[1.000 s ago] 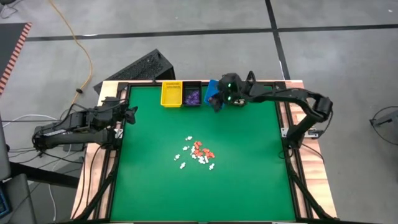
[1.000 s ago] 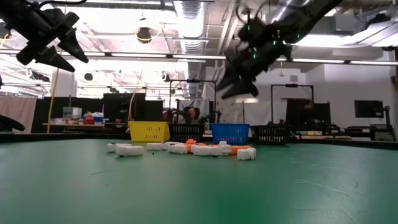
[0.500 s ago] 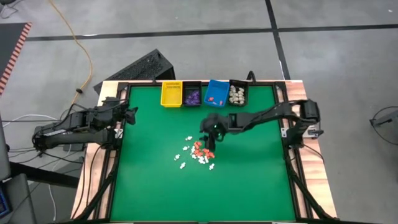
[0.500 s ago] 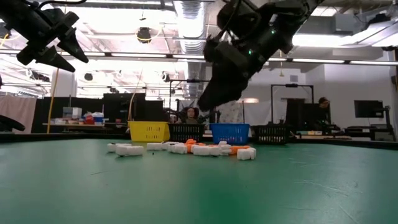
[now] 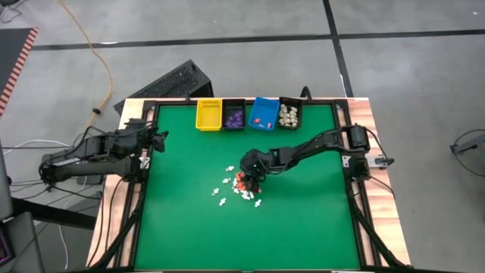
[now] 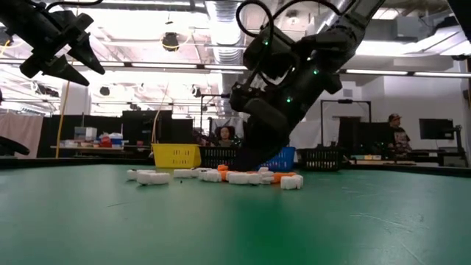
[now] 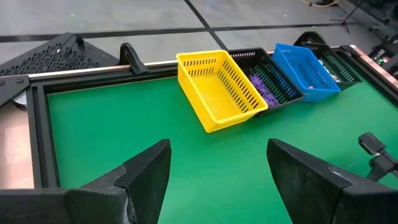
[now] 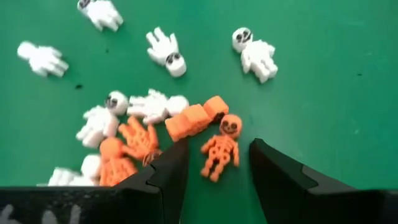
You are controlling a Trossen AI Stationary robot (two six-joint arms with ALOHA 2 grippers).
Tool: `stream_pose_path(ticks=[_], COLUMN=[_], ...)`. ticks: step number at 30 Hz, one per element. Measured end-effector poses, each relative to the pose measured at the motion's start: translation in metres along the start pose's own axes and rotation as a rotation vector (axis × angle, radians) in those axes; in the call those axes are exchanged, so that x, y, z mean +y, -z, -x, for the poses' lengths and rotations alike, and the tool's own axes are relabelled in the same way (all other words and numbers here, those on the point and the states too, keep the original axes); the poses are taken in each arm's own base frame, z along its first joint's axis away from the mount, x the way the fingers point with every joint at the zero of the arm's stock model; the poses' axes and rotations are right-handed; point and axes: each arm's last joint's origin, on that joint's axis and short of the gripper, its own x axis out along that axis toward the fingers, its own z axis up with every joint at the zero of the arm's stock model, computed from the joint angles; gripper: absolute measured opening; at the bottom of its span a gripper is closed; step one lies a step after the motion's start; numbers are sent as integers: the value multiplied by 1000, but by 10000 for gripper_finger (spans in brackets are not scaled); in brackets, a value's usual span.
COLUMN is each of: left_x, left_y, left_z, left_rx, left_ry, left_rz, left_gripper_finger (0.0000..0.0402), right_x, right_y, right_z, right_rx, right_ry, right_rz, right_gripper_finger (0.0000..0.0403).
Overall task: Sort Halloween decoration
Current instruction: Put the orange skeleton toy into the blue basket
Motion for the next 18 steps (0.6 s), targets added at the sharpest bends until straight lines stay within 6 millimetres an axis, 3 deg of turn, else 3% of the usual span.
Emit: stream_pose_path(ticks=[6,15,18], left_x=[0,0,0], left_y=[0,0,0], left_z=[0,0,0], left_rx=[0,-2,-2], left_ry=[-1,-3,-5], left_rz=[2,2,0], left_gripper_finger=[256,256,256], right_x=[-1,-4,-3], right_y=[0,3,1], right_z=[-2,-2,1], right_rx=[-30,-7,-17], right_ry=[106,140,137], right_rz=[-17,-95,-128], right_gripper_finger=[183,63,49])
